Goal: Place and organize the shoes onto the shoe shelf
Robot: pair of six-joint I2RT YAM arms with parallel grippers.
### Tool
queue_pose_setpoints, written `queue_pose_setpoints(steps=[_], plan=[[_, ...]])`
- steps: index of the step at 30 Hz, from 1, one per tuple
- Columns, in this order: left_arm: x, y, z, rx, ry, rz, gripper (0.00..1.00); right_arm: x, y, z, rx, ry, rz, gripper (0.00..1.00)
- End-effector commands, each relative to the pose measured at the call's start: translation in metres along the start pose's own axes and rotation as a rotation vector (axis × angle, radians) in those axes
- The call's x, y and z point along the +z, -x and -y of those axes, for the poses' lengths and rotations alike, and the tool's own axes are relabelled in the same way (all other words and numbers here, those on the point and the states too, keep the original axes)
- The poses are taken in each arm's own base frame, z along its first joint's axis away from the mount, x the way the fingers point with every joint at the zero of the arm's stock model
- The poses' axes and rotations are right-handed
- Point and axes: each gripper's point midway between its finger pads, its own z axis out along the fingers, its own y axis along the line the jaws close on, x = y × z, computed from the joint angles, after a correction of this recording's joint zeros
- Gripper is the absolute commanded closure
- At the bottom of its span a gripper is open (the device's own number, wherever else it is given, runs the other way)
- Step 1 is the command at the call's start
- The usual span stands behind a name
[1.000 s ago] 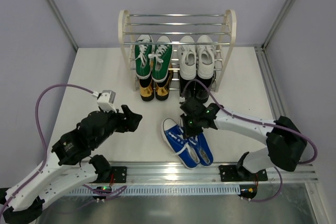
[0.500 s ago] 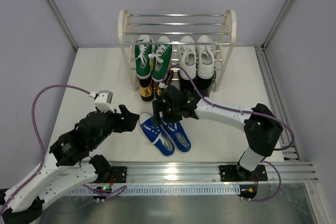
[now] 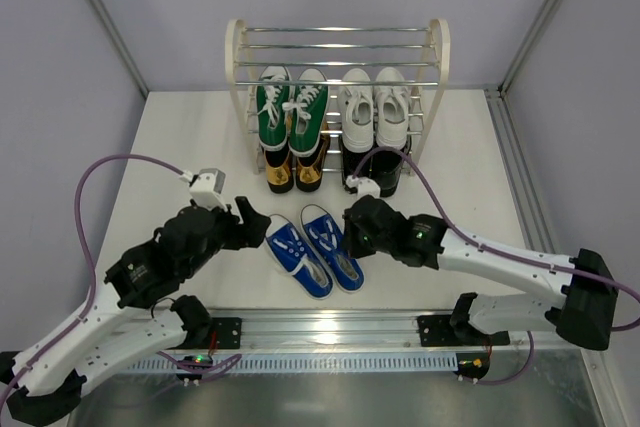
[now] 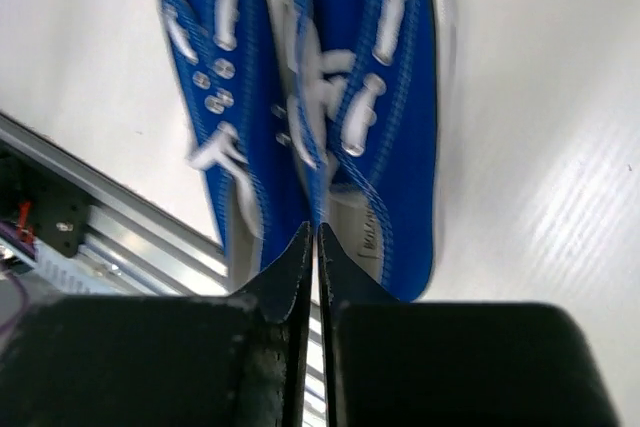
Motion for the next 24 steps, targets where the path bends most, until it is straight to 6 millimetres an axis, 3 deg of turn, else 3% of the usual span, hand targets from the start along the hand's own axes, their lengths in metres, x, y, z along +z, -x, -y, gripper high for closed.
queue_pose_setpoints(steps=[1, 2, 3, 8, 12, 14, 24], plan=[[-0.002, 0.021, 0.015, -0.026, -0.043, 0.059, 0.23, -0.003, -0.036, 0.035, 0.064, -0.057, -0.019, 0.96], [-0.001, 0.021, 0.016, -0.024, -0.043, 0.055, 0.23, 0.002, -0.064, 0.050, 0.099, -0.070, -0.058, 0.96], [0.001, 0.020, 0.015, -0.022, -0.037, 0.051, 0.23, 0.000, -0.076, 0.048, 0.117, -0.031, -0.071, 0.96], [0.005, 0.022, 0.018, -0.028, -0.041, 0.060, 0.24, -0.014, -0.114, 0.051, 0.234, 0.059, -0.024, 0.96], [0.010, 0.021, 0.022, -0.023, -0.049, 0.049, 0.25, -0.007, -0.140, 0.056, 0.232, 0.040, -0.073, 0.96], [0.012, 0.020, 0.025, -0.020, -0.052, 0.041, 0.25, -0.003, -0.139, 0.050, 0.228, 0.059, -0.065, 0.96], [0.007, 0.020, 0.019, -0.031, -0.042, 0.050, 0.25, 0.019, -0.123, 0.053, 0.185, -0.047, 0.003, 0.96]])
